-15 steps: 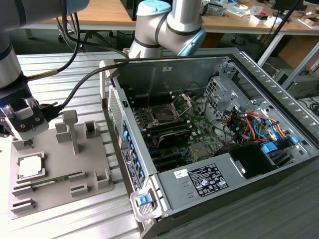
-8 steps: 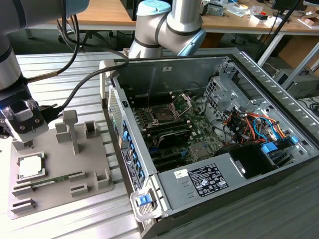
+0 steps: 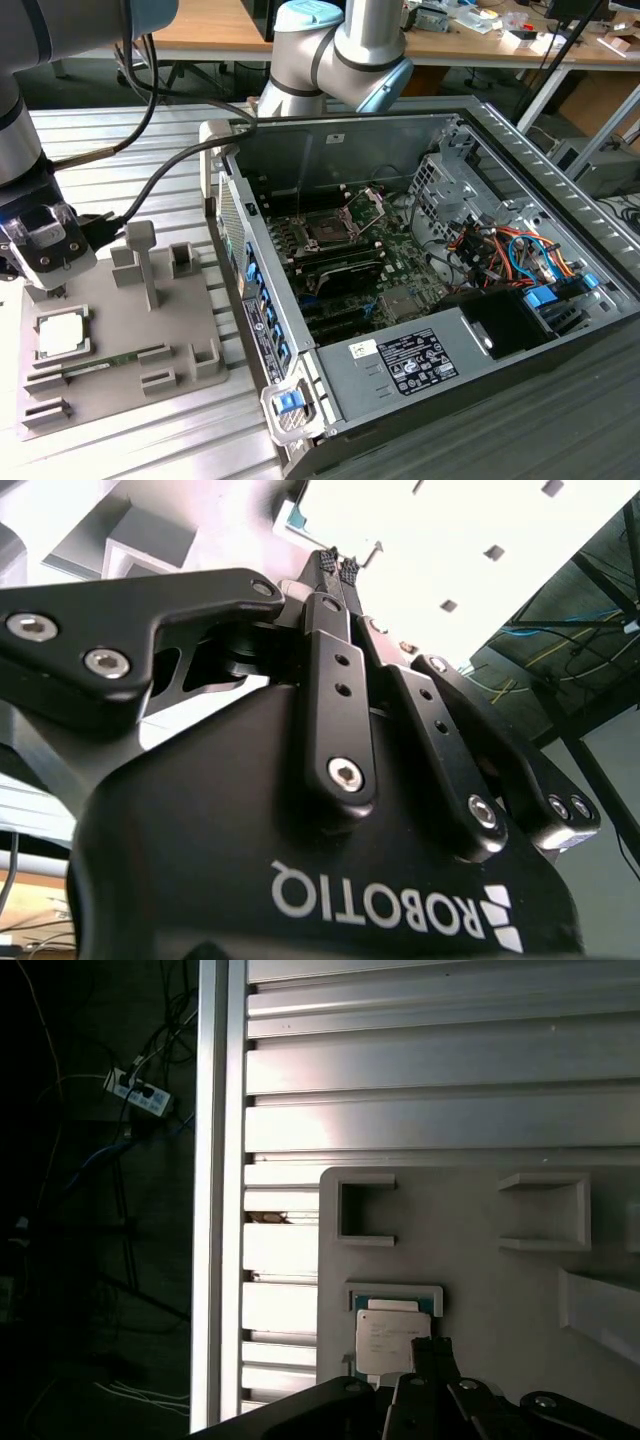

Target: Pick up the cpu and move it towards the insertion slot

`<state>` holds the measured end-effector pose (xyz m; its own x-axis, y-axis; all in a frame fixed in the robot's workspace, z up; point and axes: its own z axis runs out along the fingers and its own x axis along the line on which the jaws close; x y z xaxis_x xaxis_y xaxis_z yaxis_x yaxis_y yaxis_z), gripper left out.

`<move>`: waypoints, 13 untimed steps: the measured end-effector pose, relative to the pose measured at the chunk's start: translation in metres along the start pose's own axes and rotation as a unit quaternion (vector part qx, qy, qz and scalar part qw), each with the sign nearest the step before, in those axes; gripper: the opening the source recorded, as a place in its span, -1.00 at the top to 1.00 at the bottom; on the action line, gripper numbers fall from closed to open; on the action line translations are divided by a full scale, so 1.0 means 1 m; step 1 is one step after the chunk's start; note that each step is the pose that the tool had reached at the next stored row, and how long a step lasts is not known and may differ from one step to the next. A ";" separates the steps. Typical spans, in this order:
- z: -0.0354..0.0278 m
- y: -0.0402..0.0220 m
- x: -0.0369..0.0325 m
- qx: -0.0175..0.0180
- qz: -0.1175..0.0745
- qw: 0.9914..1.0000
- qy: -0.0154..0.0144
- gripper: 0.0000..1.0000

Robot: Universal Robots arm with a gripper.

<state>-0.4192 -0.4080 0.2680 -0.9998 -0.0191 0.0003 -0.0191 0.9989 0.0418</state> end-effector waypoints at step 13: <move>0.0041 -0.0017 0.0021 0.000 0.000 1.000 0.000 0.79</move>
<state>-0.4213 -0.4096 0.2639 -0.9998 -0.0191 0.0004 -0.0191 0.9989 0.0418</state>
